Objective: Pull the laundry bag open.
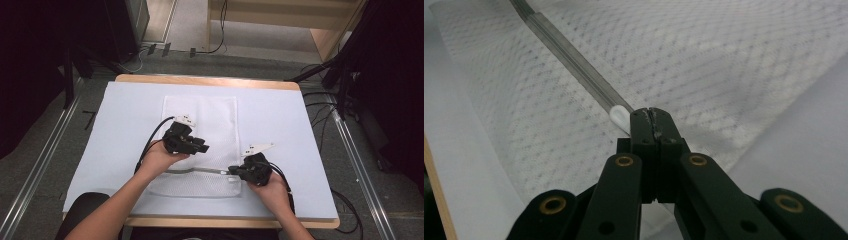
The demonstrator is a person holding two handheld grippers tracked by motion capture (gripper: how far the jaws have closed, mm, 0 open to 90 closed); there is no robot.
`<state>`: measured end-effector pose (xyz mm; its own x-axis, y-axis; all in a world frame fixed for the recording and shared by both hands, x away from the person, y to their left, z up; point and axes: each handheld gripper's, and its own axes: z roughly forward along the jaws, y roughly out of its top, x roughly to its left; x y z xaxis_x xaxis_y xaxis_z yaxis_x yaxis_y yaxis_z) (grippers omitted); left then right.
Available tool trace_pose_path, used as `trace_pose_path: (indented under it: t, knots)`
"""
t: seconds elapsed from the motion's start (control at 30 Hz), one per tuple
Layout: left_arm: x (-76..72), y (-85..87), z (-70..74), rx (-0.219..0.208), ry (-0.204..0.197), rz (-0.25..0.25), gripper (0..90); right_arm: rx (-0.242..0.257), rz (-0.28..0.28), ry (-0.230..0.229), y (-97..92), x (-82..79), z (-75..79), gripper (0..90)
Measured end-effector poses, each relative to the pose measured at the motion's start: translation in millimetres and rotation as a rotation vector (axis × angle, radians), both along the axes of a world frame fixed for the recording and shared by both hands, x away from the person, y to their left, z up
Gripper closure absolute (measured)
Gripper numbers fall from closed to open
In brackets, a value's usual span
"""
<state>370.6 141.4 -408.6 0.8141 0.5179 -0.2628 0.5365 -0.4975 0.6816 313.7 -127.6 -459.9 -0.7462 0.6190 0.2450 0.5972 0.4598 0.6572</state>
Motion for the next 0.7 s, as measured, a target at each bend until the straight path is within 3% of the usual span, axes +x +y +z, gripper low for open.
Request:
trace_pose_path:
  t: [0.07,0.17,0.33,0.43,0.7]
  knots:
    - [-2.8,-2.1,3.4,-0.009,-0.014,-0.011,64.9,-0.004,-0.005,-0.006,-3.5,0.4,-0.3,90.0]
    - [-6.9,-6.2,2.7,-0.029,0.01,-0.03,63.6,-0.009,-0.017,-0.009,-7.7,1.0,-1.7,90.0]
    - [-18.3,-14.4,-6.3,0.011,0.02,-0.063,63.6,-0.038,-0.002,-0.004,-8.3,2.1,-7.5,90.0]
    - [-19.9,-19.2,-8.3,0.012,0.022,-0.078,63.7,-0.051,0.016,-0.035,-5.9,1.0,-9.3,90.0]
    - [-21.6,-31.5,-20.8,0.033,0.064,-0.084,65.5,-0.027,0.051,-0.051,-8.8,2.8,-12.0,90.0]
